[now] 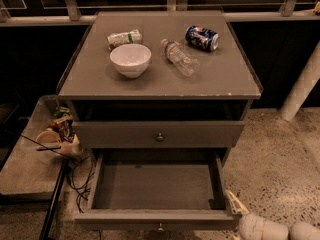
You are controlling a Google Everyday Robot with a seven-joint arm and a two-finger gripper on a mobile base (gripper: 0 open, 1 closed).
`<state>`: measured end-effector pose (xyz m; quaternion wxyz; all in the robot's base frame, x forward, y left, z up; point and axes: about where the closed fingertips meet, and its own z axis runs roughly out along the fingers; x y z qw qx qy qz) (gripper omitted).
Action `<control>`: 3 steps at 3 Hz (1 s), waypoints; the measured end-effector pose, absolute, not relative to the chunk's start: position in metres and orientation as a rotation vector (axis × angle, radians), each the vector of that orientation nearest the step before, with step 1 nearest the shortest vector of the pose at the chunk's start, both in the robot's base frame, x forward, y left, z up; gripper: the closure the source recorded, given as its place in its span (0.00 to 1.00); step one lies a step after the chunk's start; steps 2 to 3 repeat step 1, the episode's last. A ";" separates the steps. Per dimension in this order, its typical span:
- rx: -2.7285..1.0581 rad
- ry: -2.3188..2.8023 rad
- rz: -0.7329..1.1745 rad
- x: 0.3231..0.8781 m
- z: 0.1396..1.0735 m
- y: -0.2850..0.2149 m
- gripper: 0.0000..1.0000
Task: Open middle drawer
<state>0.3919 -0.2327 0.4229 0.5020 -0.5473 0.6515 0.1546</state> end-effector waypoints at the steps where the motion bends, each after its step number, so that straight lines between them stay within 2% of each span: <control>1: -1.323 1.574 0.374 0.392 0.423 -0.233 0.00; 3: -1.323 1.574 0.374 0.392 0.423 -0.233 0.00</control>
Offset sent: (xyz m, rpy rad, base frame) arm 0.0000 0.0000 0.0000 0.0000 0.0000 0.0000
